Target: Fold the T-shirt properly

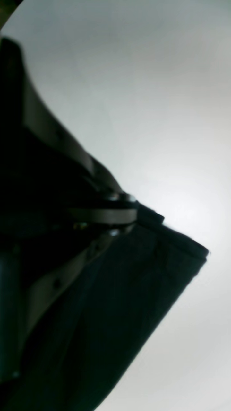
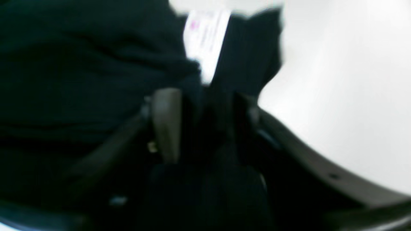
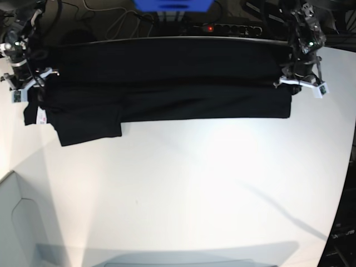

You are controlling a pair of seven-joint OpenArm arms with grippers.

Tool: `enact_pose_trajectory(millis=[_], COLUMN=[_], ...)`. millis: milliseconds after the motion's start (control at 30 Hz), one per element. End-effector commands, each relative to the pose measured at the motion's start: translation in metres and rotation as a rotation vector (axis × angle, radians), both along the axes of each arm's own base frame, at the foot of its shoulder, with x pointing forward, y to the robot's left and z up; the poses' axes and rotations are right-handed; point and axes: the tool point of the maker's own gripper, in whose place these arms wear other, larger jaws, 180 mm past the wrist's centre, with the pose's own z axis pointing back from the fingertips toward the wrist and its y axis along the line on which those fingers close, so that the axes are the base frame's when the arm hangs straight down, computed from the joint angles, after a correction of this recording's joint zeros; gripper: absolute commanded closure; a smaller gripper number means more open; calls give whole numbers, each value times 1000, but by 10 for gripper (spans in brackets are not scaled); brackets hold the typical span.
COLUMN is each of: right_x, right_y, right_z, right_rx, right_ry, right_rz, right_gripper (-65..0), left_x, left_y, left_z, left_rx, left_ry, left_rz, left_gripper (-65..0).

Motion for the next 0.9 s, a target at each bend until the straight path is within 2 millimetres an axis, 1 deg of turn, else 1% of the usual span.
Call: enact_pose_trajectory(millis=[0, 67, 167, 233, 267, 333, 367, 433, 500, 567, 667, 733, 800, 867], right_x=[5, 7, 13, 32, 40, 56, 66, 89, 108, 124, 135, 141, 144, 148], right_y=[-8, -5, 0, 11, 16, 25, 27, 34, 41, 48, 50, 48, 47, 46], right_z=[24, 37, 56, 68, 69, 69, 68, 59, 47, 33, 14, 4, -7, -15], right_rx=[-36, -49, -76, -77, -70, -58, -56, -36, -15, 23, 77, 108, 140, 165], right_ry=[-67, -104, -153, -199, -204, -190, -178, -129, -77, -39, -5, 16, 39, 49], right_rz=[7, 2, 15, 45, 54, 78, 91, 120, 151, 166, 158, 142, 126, 115], right_gripper=[-319, -348, -354, -354, -355, -355, -355, -355, -355, -355, -355, -355, -355, -355], left_x=[5, 5, 4, 5, 4, 2, 1, -1, 0, 2, 4, 6, 5, 3], left_y=[6, 6, 5, 5, 5, 4, 3, 1, 1, 0, -3, -4, 0, 2], left_z=[11, 11, 10, 10, 10, 8, 7, 5, 9, 14, 21, 25, 29, 28], left_rx=[28, 27, 24, 25, 24, 18, 13, 2, 6, 15, 17, 21, 29, 26], left_ry=[-32, -29, -27, -28, -25, -13, -4, 16, 10, -4, -21, -34, -41, -42], left_rz=[0, 0, 0, 0, -1, -3, -5, -8, -12, -19, -23, -23, -11, 3], left_gripper=[0, 0, -6, -6, -9, -45, -77, -175, -260, -319, -354, -355, -356, -356])
